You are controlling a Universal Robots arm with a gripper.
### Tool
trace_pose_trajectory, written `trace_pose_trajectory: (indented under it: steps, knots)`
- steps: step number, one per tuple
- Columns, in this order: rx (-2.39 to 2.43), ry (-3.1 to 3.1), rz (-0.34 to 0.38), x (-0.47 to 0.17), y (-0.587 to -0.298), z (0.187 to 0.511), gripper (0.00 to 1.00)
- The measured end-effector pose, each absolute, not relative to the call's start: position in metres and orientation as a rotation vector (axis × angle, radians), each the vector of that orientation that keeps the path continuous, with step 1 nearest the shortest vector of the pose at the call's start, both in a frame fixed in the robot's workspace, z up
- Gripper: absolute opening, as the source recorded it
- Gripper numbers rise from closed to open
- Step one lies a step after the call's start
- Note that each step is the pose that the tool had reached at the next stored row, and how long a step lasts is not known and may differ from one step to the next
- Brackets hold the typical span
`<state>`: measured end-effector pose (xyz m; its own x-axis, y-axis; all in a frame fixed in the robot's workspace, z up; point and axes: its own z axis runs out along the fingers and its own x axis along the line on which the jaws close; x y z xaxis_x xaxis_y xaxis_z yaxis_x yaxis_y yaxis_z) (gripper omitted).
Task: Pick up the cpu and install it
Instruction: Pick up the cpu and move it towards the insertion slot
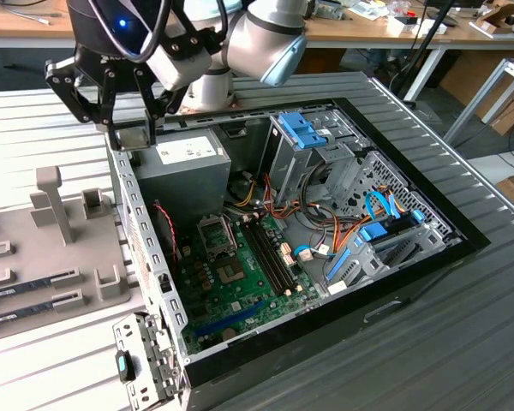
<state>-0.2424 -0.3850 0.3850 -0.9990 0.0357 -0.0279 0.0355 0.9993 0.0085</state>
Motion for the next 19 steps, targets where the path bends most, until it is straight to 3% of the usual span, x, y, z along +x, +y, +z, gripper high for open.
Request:
trace_pose_trajectory:
  steps: [19]
  knots:
    - [0.055,3.113,0.011,-0.229,-0.386,0.381,0.47]
